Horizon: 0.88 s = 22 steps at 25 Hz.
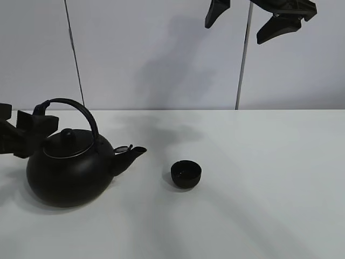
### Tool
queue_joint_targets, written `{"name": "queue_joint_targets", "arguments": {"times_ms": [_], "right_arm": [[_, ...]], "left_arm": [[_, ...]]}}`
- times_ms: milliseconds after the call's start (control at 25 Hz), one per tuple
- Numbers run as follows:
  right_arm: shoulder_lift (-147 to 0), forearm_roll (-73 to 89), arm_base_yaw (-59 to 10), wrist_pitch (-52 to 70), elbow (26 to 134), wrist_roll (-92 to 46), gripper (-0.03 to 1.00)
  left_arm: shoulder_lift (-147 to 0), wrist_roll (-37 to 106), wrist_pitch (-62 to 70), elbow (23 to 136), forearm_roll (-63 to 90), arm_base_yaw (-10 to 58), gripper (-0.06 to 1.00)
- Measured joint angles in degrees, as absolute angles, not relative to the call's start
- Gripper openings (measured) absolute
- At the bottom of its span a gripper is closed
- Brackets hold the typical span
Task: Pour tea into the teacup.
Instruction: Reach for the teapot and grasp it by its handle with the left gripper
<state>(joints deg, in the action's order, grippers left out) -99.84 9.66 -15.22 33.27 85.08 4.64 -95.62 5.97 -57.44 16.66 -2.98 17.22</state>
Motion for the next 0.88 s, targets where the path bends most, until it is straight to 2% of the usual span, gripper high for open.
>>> {"name": "queue_joint_targets", "arguments": {"times_ms": [400,880], "right_arm": [[-99.8,9.7,-15.2,33.3,85.1,4.6,0.69],[-99.8,9.7,-15.2,33.3,85.1,4.6,0.69]], "left_arm": [[-101.9,6.1,-64.6,17.3,0.3,17.2,0.61],[-105.6,6.2,-65.3,19.6,1.2,15.6,0.61]]}}
